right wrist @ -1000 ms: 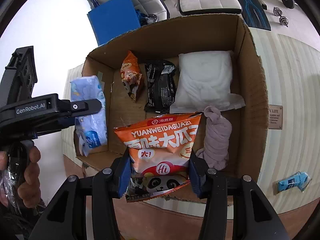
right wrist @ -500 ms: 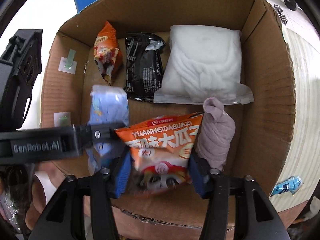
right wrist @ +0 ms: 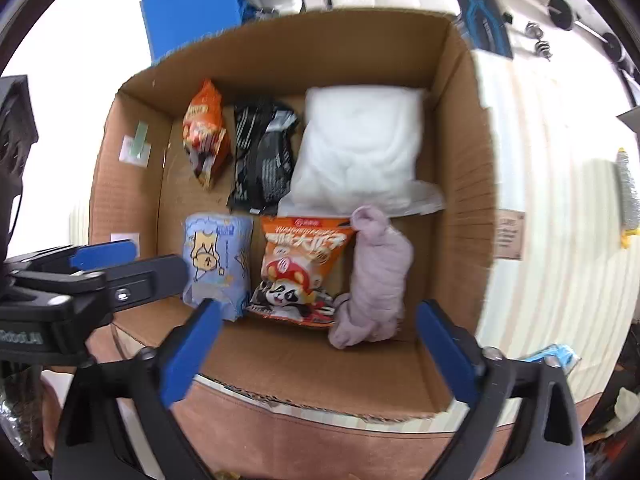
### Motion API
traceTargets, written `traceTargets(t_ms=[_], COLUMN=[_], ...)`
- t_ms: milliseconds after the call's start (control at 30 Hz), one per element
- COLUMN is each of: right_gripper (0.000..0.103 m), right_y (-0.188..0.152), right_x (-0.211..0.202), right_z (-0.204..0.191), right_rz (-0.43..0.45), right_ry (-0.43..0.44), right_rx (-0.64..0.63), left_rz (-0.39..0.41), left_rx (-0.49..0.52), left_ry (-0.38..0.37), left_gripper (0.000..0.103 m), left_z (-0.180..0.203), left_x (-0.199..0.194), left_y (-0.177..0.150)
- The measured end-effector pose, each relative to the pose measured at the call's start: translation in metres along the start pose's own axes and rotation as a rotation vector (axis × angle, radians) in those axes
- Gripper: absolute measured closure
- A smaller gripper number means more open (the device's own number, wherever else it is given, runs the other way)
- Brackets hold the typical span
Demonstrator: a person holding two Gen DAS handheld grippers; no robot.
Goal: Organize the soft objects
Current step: 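Lower both items into the box and open both tools, then grasp the blue ice-pop wrapper with the left tool while the right grasps the silver scrub sponge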
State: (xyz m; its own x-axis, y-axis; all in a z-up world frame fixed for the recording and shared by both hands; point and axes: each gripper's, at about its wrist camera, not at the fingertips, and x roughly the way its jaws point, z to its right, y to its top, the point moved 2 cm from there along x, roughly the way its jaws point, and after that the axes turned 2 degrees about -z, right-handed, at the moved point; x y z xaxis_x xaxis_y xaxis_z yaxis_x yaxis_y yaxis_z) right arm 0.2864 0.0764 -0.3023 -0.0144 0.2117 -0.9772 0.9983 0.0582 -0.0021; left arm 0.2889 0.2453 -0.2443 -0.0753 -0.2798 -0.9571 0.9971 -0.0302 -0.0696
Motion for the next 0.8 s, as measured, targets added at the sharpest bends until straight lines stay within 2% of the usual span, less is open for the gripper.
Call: traceTargets(t_ms=[233,467,567,700,800], right_gripper=[0.000,0.000,0.000,0.000,0.000], right_y=[-0.013,-0.033,-0.044,-0.064,-0.083], right_x=[-0.047,-0.082,-0.097,-0.125,-0.141], right_z=[0.001,-0.011,-0.009,0.017,0.058], right_rz=[0.154,0.231,0.265,0.334,0.356], right_ry=[-0.068,-0.023,0.028,0.079,0.074], right_rx=[-0.016,-0.046,-0.048,-0.023,0.014], left_rz=[0.225,0.355,0.407,0.434,0.398], left_rx=[-0.026,-0.026,-0.003,0.041,0.070], left_ry=[0.122,0.243,0.262,0.221,0.124], left_gripper=[0.006,0.006,0.006,0.006,0.006], left_z=[-0.012,0.005,0.026,0.070,0.114], left_x=[-0.056,-0.089,-0.102,-0.101,-0.081], left_y=[-0.032,-0.067,-0.080,-0.094,-0.103])
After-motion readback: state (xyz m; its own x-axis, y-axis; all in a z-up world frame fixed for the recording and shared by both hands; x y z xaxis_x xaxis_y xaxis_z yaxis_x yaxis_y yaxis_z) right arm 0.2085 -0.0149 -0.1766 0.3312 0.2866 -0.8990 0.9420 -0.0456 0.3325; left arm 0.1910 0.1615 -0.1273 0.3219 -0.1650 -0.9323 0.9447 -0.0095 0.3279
